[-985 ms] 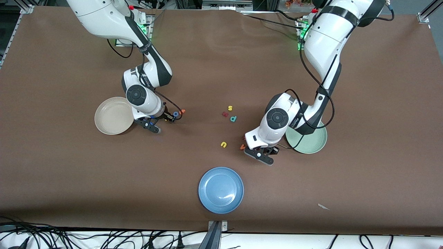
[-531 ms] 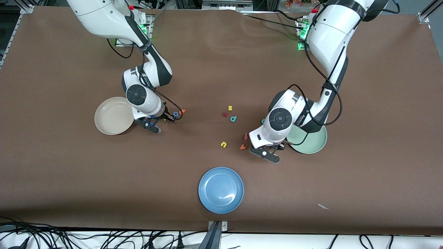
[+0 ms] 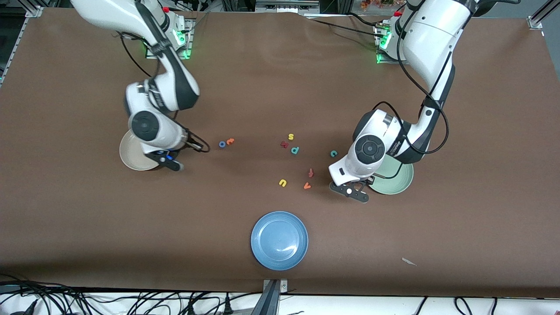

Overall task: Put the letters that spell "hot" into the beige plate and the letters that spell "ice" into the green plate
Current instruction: 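Lower the e and h onto the green and white plates with both grippers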

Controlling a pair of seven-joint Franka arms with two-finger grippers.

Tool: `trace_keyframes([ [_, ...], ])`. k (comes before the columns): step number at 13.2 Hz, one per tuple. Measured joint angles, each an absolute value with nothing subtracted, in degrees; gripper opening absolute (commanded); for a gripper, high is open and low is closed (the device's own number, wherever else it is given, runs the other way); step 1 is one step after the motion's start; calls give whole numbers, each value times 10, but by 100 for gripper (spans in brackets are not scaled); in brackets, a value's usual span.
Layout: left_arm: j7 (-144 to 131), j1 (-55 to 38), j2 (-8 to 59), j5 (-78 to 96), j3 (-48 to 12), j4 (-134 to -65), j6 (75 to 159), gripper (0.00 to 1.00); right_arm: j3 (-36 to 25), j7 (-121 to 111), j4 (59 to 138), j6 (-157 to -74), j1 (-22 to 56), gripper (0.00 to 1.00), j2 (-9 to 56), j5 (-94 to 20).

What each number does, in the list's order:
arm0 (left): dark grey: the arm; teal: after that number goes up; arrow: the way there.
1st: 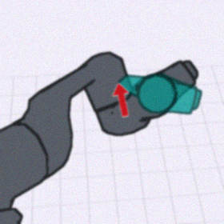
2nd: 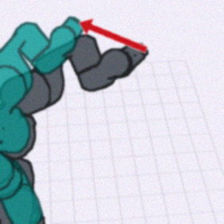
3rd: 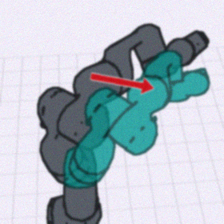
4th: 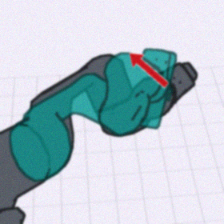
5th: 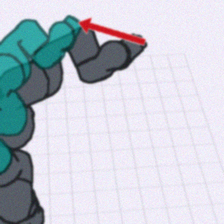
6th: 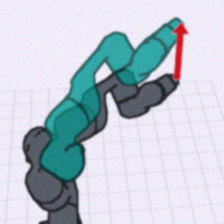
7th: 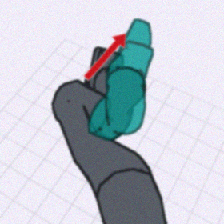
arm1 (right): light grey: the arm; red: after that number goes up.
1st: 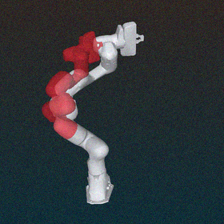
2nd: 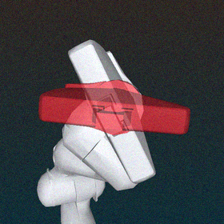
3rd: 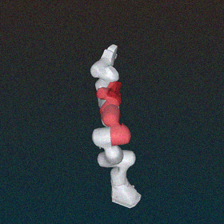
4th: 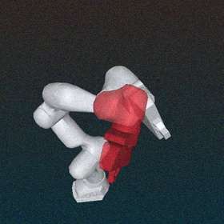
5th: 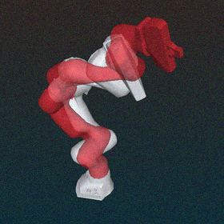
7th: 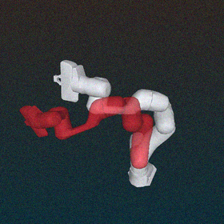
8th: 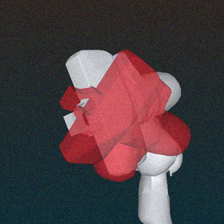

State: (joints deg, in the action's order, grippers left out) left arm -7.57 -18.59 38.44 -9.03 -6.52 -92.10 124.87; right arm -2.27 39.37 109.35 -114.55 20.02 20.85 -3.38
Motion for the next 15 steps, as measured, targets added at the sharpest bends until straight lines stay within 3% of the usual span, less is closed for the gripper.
trace_keyframes([
  [3, -76, -177, 359, -93, -64, -952, 1249, 6, -103, 249, 1096, -1098, 197, 16, 190, -34],
  [6, -71, -158, 347, -111, -64, -978, 1249, 5, -168, 122, 1121, -1110, 193, 16, 203, -34],
  [10, -32, -131, 330, -111, -64, -1014, 1259, 6, -204, 30, 1189, -1222, 186, 18, 232, -34],
  [12, -21, -119, 326, -111, -64, -1048, 1305, 6, -204, 13, 1222, -1286, 185, 21, 247, -34],
  [14, 3, -104, 326, -111, -64, -1074, 1334, 8, -204, 5, 1236, -1308, 183, 39, 255, -34],
  [15, 15, -97, 326, -111, -64, -1081, 1340, 12, -204, 1, 1236, -1310, 182, 72, 255, -34],
])
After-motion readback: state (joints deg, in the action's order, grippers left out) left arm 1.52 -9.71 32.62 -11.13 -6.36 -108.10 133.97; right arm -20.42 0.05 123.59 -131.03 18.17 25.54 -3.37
